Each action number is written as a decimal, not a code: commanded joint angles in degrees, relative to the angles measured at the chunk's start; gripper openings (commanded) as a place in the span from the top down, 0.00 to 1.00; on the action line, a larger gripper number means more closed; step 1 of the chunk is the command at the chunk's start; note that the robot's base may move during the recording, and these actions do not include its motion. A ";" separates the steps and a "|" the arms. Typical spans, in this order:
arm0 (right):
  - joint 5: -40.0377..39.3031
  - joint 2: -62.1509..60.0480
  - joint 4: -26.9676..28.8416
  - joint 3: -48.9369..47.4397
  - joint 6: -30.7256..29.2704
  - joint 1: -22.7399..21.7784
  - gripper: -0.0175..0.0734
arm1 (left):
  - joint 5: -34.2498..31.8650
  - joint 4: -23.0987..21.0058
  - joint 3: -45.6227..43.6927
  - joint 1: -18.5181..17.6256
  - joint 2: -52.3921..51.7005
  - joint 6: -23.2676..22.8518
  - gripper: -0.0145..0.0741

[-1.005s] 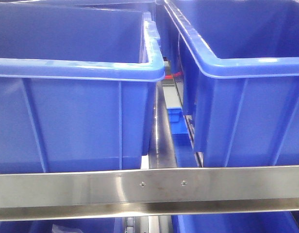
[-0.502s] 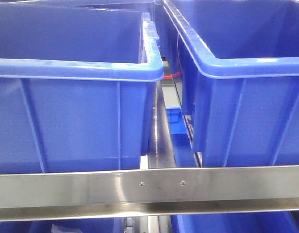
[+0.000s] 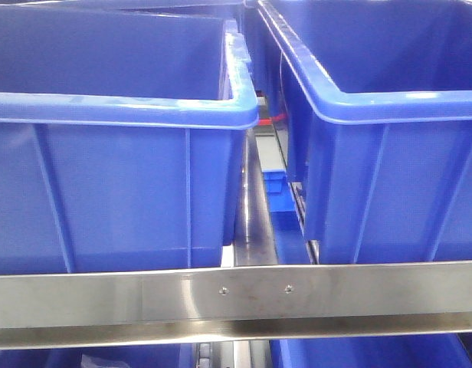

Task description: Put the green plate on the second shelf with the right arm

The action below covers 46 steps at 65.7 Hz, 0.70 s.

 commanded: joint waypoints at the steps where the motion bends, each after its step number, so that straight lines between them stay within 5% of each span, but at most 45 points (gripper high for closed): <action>1: -5.77 -1.13 -0.63 -1.00 0.09 0.01 0.76 | -4.69 -0.27 2.40 -0.05 -0.20 -0.36 0.69; 46: -5.18 -1.13 -0.63 -1.00 0.44 0.01 0.76 | -4.69 -0.27 2.40 -0.05 -0.20 -0.36 0.69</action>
